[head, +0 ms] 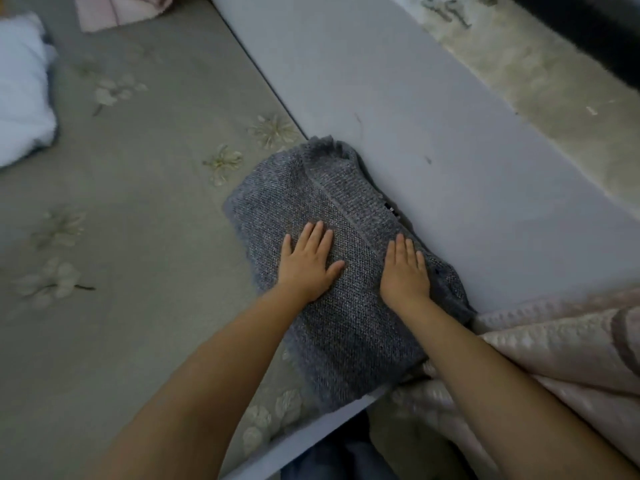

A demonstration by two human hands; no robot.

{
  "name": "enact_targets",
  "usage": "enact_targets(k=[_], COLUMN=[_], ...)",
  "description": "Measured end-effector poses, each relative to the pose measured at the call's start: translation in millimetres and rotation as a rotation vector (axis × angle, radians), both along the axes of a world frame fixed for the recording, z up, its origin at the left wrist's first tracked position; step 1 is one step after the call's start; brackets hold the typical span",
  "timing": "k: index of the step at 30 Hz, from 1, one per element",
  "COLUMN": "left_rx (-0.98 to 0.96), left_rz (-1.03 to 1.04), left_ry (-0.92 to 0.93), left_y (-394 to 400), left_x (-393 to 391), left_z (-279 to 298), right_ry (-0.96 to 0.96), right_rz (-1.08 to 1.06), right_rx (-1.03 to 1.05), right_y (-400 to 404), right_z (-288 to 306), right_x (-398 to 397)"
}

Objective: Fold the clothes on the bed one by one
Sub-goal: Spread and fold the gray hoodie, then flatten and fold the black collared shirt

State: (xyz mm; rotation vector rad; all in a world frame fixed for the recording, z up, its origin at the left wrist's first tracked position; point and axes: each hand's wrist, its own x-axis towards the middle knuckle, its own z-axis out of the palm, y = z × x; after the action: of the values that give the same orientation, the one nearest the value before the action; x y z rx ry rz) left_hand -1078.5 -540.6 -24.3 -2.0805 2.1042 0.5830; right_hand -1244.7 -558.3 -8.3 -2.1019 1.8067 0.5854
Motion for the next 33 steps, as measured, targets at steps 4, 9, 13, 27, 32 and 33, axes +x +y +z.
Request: enact_targets(k=[4,9,13,27,32,33], left_rx=[-0.032,-0.027,-0.061,-0.087,-0.013,-0.003], left_rz=[0.147,0.371,0.653,1.268,1.481,1.526], left_ry=[-0.044,-0.199,-0.248,-0.318,-0.353,-0.348], left_y=[52.3,146.1,231.3,637.9,782.5,804.8], left_x=[19.7,89.8,135.3,210.5,232.0,234.5], left_z=[22.3,50.3,74.1,106.1,104.7,102.5], right_ry=[-0.039,-0.182,-0.325,-0.610,-0.549,-0.540], right_rz=[-0.071,0.377,0.732,1.338,1.492,1.534], right_rx=[-0.063,-0.207,-0.167,-0.054,-0.049,-0.054], right_y=[-2.8,31.1,97.9,495.2,617.6,638.4], right_z=[30.1,61.6,75.8,81.3,72.7,71.3], right_x=[13.7,95.6,178.6,358.7,407.1,418.0])
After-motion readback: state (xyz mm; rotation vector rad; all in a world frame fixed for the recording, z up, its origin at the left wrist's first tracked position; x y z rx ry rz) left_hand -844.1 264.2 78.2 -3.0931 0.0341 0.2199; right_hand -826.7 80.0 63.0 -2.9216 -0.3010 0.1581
